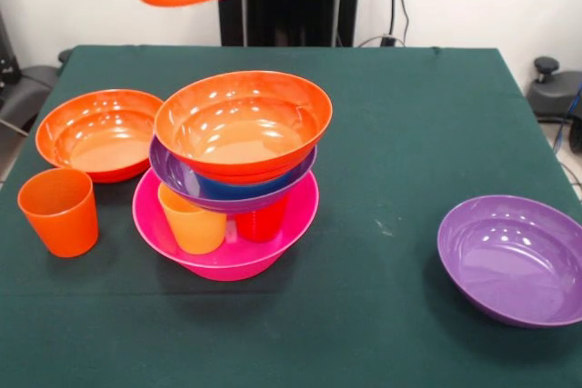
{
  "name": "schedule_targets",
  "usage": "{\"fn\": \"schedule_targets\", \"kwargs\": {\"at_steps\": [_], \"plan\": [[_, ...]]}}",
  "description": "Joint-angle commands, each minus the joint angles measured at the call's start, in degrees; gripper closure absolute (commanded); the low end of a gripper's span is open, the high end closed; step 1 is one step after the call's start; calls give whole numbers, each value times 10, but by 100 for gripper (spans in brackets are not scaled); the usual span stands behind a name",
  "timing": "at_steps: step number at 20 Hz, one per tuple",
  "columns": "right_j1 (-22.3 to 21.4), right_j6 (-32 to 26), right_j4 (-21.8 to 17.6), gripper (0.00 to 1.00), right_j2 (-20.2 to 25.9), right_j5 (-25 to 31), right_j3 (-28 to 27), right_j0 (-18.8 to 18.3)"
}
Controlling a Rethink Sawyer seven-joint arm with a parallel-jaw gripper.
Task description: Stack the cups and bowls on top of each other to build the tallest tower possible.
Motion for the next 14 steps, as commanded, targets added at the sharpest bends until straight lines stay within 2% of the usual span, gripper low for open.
{"fn": "schedule_targets", "kwargs": {"at_steps": [1,14], "plan": [[9,104,-15,100,13,-54,113,23],[39,150,-25,100,-5,-143,141,55]]}}
